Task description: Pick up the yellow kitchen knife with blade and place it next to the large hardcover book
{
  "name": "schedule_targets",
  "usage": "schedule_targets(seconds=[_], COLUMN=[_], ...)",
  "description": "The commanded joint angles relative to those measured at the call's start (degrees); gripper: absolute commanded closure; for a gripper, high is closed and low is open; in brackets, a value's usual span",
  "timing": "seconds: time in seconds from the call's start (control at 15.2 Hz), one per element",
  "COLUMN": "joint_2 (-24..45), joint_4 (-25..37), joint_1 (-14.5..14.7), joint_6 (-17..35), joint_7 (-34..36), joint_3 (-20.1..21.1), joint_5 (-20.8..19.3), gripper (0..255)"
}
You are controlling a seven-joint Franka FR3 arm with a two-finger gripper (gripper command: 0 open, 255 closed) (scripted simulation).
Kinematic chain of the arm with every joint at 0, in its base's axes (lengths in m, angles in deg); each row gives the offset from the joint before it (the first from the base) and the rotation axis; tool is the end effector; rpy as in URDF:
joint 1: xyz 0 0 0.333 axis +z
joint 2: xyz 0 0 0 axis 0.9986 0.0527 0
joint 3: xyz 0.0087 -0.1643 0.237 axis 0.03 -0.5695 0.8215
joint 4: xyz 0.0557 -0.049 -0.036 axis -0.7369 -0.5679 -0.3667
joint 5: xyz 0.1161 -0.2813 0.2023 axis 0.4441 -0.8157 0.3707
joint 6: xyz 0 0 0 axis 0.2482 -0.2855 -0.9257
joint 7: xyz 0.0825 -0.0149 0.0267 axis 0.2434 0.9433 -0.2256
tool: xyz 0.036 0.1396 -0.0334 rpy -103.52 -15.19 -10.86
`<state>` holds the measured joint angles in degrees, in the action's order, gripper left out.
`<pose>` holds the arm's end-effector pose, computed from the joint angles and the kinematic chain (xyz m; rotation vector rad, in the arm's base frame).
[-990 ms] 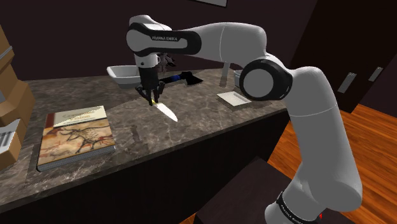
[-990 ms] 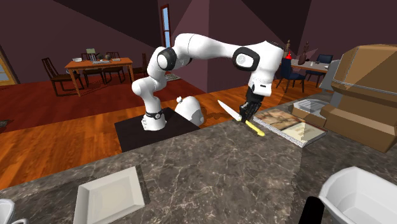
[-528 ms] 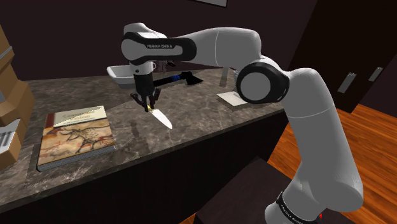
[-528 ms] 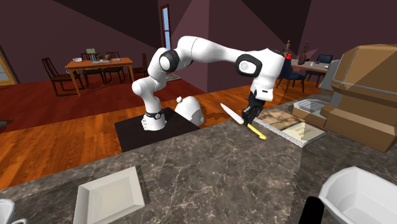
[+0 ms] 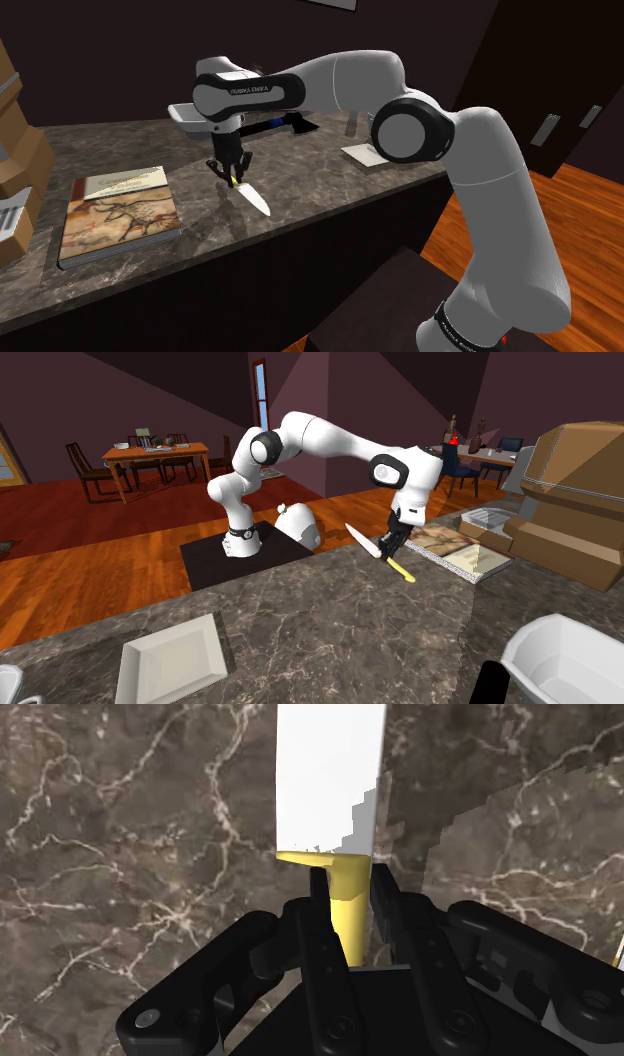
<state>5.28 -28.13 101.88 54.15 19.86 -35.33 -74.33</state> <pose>0.6397 0.2075 0.3166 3.0667 -0.0822 -0.2680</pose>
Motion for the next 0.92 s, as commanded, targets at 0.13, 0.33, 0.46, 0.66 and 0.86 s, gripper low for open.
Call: schedule_targets(seconds=[0.13, 0.33, 0.46, 0.66, 0.86], joint_2=[0.92, 0.92, 0.92, 0.92, 0.93], joint_4=[-1.49, -1.49, -1.49, -1.48, -1.48], joint_1=[-0.02, -0.02, -0.02, -0.02, -0.02], joint_6=[2.45, 2.45, 2.45, 2.45, 2.44], joint_7=[0.04, 0.04, 0.04, 0.04, 0.04], joint_3=[-0.04, -0.04, -0.04, -0.04, -0.04], joint_5=[-0.06, -0.06, -0.06, -0.06, -0.06], gripper=[255, 255, 255, 0, 0])
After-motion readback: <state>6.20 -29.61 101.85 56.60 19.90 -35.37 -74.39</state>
